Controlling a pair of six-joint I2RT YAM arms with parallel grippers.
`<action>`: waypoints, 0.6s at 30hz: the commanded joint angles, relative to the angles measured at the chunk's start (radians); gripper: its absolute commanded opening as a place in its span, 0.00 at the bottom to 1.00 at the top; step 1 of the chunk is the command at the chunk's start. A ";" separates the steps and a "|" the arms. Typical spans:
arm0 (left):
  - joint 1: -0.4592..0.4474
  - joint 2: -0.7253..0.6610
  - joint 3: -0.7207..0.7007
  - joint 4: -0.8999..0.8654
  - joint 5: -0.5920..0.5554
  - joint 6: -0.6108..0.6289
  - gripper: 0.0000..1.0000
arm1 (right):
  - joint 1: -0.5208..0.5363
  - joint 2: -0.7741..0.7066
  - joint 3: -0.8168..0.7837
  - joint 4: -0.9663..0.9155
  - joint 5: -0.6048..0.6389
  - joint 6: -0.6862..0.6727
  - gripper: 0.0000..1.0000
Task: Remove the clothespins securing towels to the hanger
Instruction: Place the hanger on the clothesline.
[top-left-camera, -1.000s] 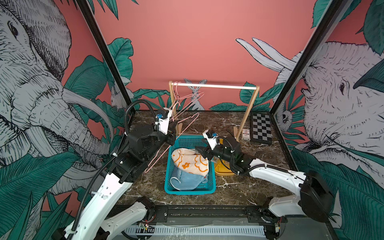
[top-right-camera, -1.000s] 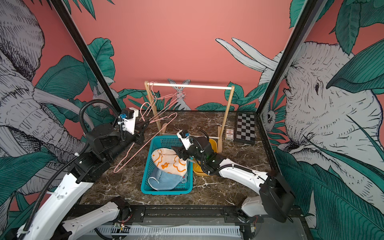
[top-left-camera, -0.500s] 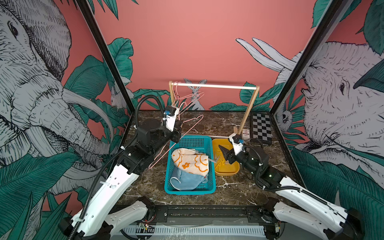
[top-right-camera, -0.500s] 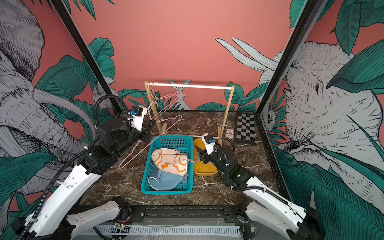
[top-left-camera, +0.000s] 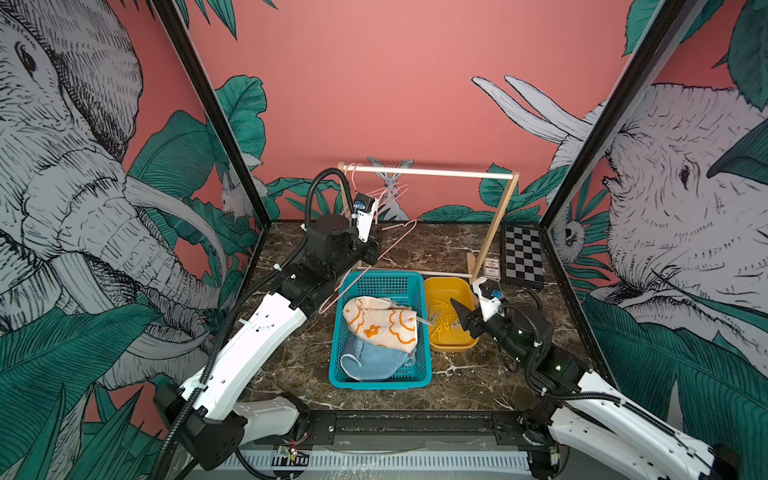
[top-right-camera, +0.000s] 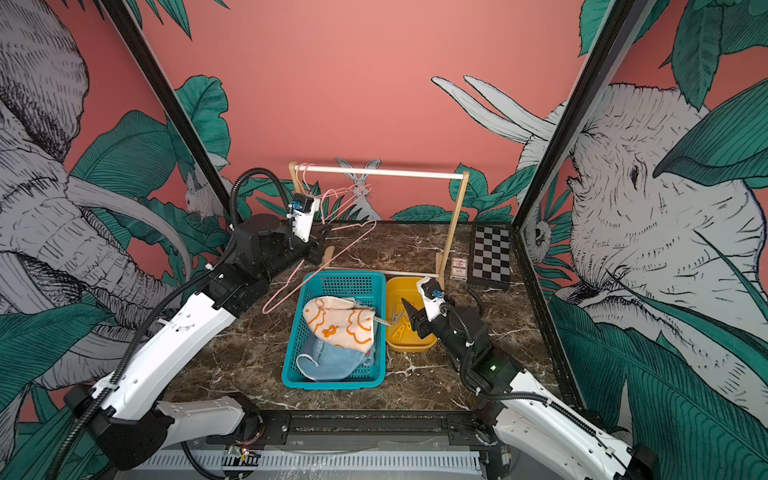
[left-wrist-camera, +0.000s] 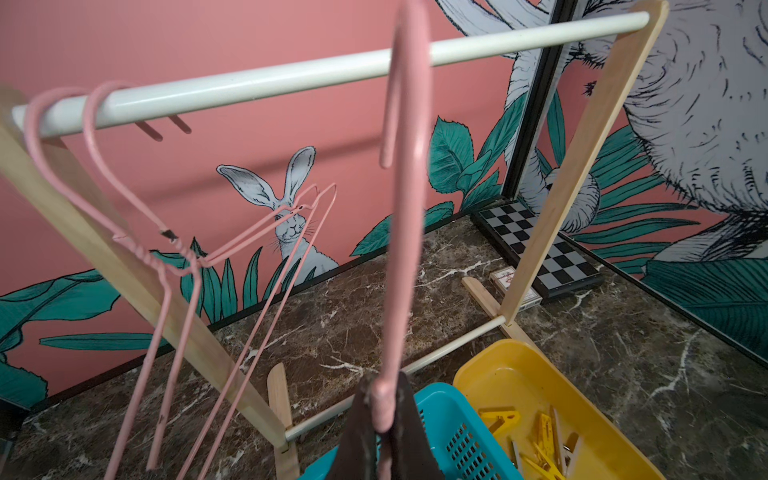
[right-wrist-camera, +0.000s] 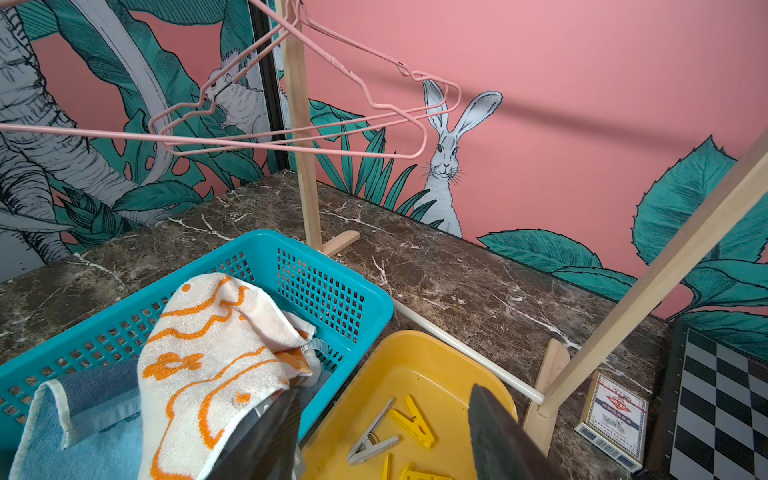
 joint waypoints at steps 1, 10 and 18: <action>0.010 0.022 0.069 0.089 -0.004 0.017 0.00 | -0.005 -0.011 -0.017 0.005 0.026 0.003 0.64; 0.028 0.107 0.141 0.182 -0.072 -0.008 0.00 | -0.005 -0.013 -0.032 0.001 0.035 0.003 0.64; 0.049 0.187 0.218 0.211 -0.072 -0.046 0.00 | -0.005 -0.008 -0.036 0.000 0.036 0.001 0.64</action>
